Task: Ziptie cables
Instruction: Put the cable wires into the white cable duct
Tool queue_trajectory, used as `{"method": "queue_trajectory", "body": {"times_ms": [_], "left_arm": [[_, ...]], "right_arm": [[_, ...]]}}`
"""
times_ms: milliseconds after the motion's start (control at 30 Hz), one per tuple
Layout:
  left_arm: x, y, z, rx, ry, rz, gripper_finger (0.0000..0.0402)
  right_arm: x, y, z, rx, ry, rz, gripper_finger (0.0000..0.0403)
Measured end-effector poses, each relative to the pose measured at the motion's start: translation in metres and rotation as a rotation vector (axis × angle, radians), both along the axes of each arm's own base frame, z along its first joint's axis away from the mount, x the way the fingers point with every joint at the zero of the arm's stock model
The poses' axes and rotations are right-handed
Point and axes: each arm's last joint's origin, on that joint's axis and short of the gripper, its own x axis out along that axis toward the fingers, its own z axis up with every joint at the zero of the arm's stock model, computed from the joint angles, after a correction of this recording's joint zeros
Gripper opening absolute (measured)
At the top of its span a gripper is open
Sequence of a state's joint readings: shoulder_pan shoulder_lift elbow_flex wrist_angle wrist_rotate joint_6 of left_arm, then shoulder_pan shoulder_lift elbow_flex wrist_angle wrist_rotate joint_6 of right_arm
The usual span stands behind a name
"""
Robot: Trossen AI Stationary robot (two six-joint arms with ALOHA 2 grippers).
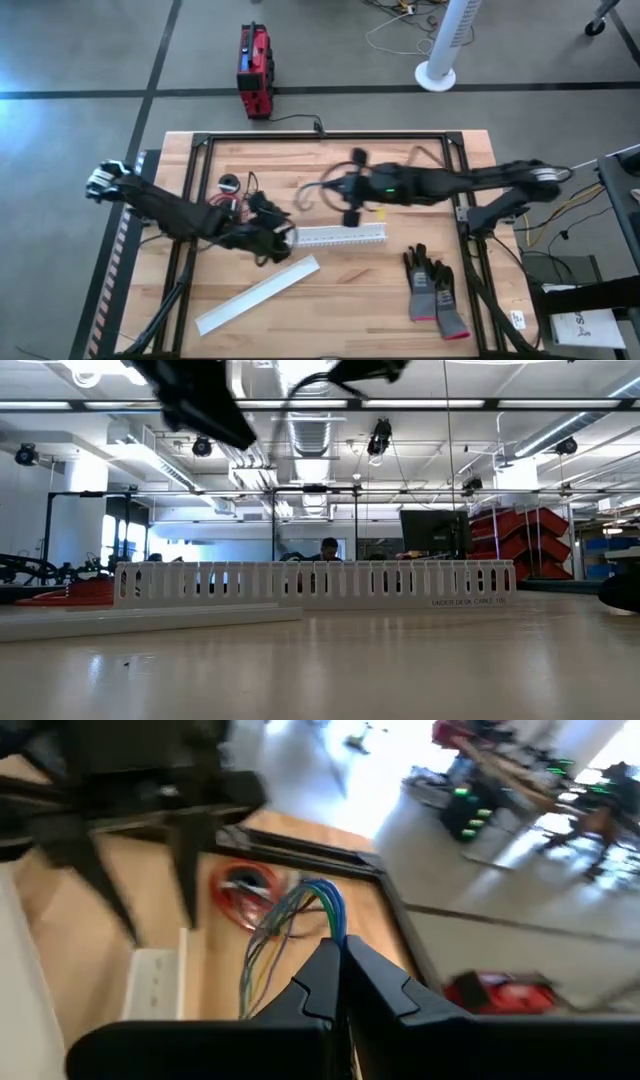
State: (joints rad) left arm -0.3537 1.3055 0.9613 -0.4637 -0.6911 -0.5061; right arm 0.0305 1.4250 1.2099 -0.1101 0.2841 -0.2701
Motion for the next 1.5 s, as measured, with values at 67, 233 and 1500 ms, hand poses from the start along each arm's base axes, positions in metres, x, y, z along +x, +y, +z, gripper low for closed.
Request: {"method": "queue_trajectory", "body": {"times_ms": [67,233,1500], "left_arm": [[-0.019,0.004,-0.005,-0.048,-0.014,0.017,0.0136],[-0.063,0.014,-0.006,-0.229,0.009,-0.017,0.0113],[-0.089,0.018,0.005,-0.099,-0.125,-0.161,0.0065]], "right_arm": [[0.027,0.000,-0.007,0.008,0.015,0.047,0.0000],[0.087,0.010,-0.017,0.015,0.026,0.146,0.0000],[0.086,0.076,-0.065,0.081,0.686,0.194,0.0000]]}}
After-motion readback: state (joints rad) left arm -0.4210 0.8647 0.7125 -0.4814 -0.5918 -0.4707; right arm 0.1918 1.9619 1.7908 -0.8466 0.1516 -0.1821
